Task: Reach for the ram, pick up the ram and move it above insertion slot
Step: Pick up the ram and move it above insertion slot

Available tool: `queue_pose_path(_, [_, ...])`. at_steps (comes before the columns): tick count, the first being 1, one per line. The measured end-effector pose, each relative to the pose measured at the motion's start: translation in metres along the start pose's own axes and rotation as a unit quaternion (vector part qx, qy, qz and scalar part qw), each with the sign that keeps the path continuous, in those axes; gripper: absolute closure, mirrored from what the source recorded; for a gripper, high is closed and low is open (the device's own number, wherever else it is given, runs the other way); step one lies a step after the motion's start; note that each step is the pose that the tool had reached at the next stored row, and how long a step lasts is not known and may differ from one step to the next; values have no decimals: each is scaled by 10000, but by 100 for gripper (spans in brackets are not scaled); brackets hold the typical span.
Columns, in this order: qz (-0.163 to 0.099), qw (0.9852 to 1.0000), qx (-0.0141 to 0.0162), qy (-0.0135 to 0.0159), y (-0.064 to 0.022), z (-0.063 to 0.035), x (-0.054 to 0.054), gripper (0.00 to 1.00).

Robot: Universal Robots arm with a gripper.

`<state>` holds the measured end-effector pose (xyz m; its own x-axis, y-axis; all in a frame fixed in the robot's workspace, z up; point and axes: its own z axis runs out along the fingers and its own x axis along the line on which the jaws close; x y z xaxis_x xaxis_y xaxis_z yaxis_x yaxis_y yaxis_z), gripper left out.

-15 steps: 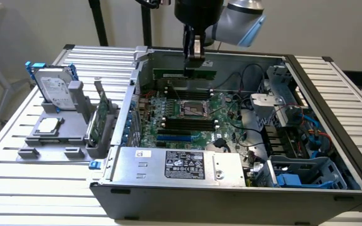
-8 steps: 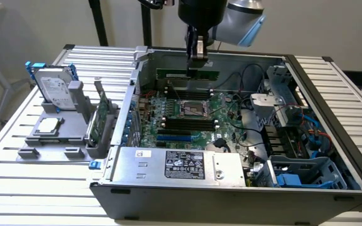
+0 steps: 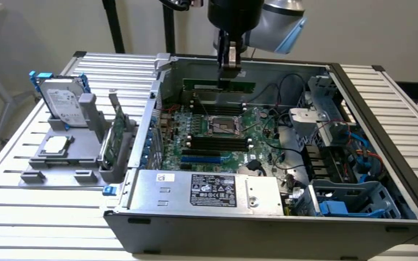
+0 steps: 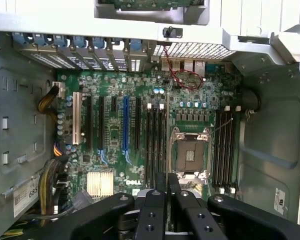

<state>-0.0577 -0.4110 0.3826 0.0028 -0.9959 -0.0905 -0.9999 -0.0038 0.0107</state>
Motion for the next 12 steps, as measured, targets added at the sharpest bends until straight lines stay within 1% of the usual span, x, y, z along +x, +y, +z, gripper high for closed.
queue_pose_path(3, [34,10000,24,0,-10,3,-12,87])
queue_pose_path(4, [40,10000,42,0,-10,4,-14,87])
queue_pose_path(5, [41,10000,50,-1,-10,5,-14,87])
queue_pose_path(12, [43,10000,49,-1,-10,4,-15,87])
